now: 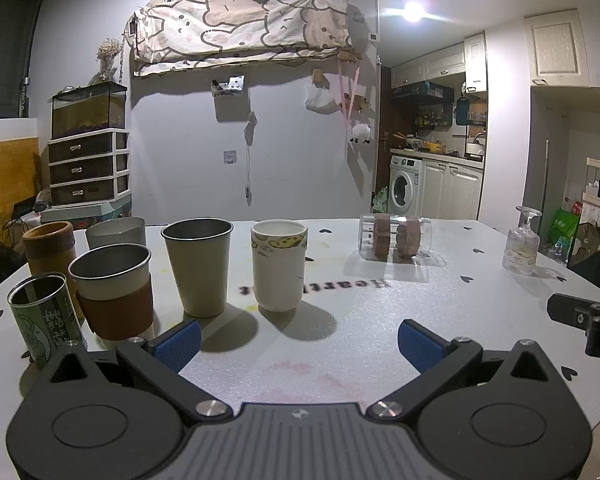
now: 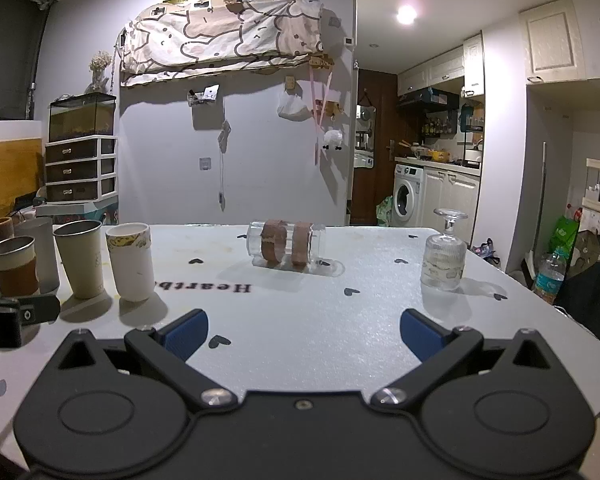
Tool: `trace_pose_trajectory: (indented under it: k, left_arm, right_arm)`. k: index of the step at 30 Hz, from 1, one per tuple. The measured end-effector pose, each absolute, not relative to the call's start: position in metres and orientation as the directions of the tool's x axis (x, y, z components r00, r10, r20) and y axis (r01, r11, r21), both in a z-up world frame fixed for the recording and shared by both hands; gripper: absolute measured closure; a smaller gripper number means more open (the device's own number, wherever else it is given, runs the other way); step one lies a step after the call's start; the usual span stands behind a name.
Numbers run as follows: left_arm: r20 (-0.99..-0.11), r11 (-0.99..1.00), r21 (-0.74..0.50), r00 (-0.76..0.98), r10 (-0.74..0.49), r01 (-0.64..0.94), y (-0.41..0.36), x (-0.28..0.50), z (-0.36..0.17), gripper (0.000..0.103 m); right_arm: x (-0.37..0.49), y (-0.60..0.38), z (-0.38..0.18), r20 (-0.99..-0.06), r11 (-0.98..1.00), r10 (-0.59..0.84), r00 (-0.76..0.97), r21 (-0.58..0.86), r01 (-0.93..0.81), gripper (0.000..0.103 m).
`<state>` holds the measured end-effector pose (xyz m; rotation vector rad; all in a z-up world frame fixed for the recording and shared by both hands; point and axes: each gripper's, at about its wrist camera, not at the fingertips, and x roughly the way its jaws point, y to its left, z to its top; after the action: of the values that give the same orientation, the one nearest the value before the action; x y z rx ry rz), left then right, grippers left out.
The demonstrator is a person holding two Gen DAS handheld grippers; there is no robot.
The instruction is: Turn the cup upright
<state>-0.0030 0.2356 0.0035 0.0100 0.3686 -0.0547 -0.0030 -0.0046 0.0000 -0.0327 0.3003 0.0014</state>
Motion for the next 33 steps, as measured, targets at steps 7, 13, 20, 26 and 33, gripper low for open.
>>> trace_pose_trajectory:
  k: [7, 13, 20, 26, 33]
  left_arm:
    - [-0.360, 0.998, 0.000, 0.931, -0.052, 0.055, 0.2357, -0.0032, 0.0035, 0.000]
    - [-0.361, 0.998, 0.000, 0.931, -0.052, 0.056, 0.2355, -0.0033, 0.0035, 0.000]
    - [-0.361, 0.998, 0.000, 0.931, -0.052, 0.056, 0.2356, -0.0036, 0.0036, 0.000]
    - [-0.361, 0.998, 0.000, 0.931, -0.052, 0.056, 0.2355, -0.0035, 0.0033, 0.000]
    - [-0.362, 0.998, 0.000, 0.931, -0.052, 0.056, 0.2354, -0.0035, 0.0028, 0.000]
  right_arm:
    - [-0.0026, -0.0047, -0.0001, -0.296, 0.999, -0.003, 0.955, -0.032, -0.006, 0.000]
    - [-0.0020, -0.0040, -0.0001, -0.297, 0.999, -0.003, 0.955, -0.031, -0.006, 0.000]
    - [-0.0048, -0.0067, 0.0002, -0.296, 1.000, -0.002, 0.955, -0.029, -0.007, 0.000]
    - [-0.0018, -0.0040, -0.0001, -0.298, 1.000, -0.003, 0.955, -0.031, -0.006, 0.000]
    - [-0.0017, -0.0041, -0.0001, -0.298, 1.000, -0.003, 0.954, -0.030, -0.006, 0.000]
